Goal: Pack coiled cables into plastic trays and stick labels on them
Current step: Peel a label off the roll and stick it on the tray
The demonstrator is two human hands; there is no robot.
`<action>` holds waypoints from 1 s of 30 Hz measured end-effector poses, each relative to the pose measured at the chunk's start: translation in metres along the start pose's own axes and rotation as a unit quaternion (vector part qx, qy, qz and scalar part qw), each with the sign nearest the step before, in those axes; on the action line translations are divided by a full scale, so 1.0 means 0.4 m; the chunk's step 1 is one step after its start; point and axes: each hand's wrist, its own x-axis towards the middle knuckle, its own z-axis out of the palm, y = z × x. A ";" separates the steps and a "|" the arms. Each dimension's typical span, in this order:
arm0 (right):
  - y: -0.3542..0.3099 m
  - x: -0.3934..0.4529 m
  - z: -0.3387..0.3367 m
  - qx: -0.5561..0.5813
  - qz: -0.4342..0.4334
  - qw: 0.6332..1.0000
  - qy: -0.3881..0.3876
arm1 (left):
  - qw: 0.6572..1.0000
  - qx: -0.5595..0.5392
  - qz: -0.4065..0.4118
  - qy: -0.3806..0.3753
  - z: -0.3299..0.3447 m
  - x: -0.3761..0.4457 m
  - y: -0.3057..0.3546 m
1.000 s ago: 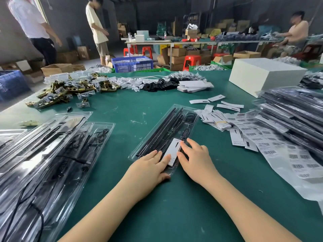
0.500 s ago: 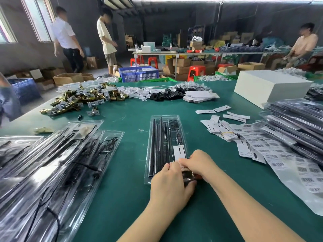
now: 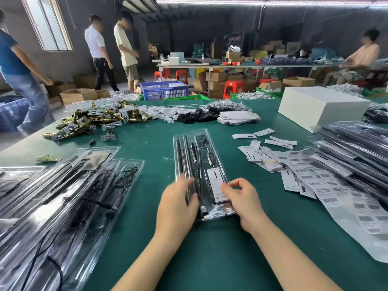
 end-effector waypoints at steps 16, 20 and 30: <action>-0.016 0.010 -0.074 0.131 0.002 0.988 -0.085 | 0.785 -0.511 -0.322 -0.138 0.065 0.107 0.009; -0.025 -0.002 -0.065 0.168 0.028 0.983 -0.073 | 0.765 -0.550 -0.320 -0.102 0.071 0.099 0.007; -0.010 -0.050 -0.004 0.277 0.137 0.950 -0.043 | 0.725 -0.603 -0.332 -0.007 0.081 0.095 0.002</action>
